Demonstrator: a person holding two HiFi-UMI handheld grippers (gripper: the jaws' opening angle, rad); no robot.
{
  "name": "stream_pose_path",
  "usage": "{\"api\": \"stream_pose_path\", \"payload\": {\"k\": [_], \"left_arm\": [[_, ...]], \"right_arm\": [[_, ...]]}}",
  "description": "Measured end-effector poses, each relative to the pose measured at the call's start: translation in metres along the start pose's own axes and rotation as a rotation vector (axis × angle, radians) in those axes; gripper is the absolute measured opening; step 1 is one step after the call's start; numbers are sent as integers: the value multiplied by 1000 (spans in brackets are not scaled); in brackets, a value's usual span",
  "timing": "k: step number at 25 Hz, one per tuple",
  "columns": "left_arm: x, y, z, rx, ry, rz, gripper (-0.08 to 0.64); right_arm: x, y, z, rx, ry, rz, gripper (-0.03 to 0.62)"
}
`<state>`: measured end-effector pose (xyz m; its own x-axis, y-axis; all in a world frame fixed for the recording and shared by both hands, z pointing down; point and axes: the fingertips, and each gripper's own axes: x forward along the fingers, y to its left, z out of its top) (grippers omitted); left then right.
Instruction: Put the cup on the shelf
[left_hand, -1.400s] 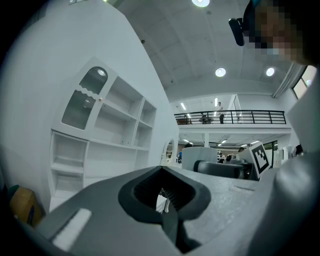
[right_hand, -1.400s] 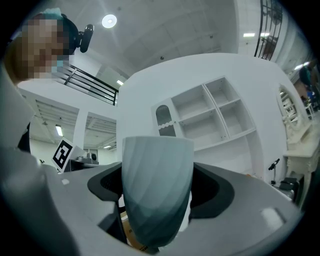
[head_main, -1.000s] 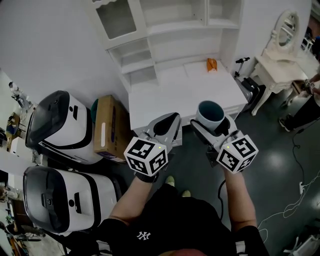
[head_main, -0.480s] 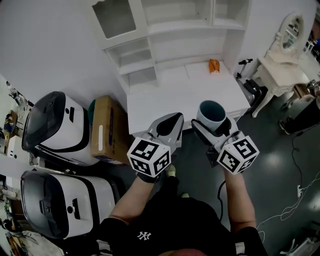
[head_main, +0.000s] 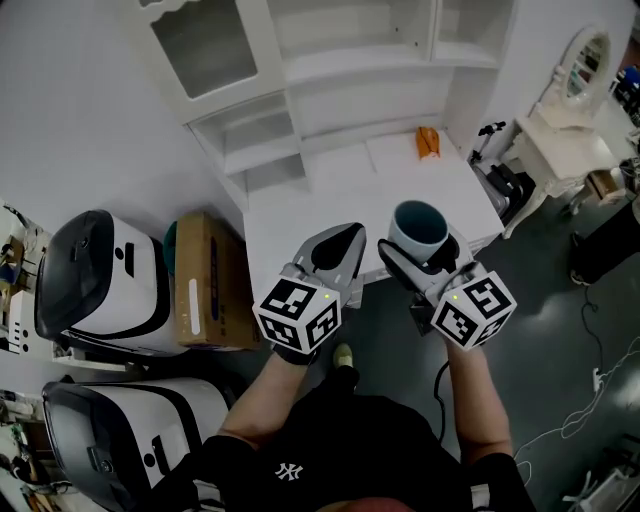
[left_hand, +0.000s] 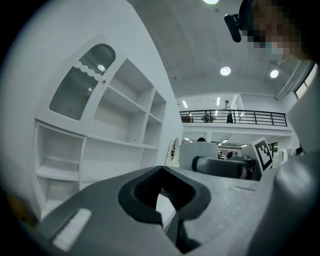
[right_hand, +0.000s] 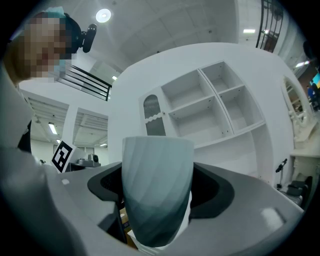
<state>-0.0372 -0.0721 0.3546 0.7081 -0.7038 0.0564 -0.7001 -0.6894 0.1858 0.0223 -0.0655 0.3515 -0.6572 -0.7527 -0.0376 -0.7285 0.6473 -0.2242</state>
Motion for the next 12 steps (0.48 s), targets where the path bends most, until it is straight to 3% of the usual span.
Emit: {"api": "stream_pose_path", "payload": {"k": [12], "left_arm": [[55,83,26,37,-4,-62,0]], "right_arm": [[87,-49,23,-14,-35,-71,397]]}}
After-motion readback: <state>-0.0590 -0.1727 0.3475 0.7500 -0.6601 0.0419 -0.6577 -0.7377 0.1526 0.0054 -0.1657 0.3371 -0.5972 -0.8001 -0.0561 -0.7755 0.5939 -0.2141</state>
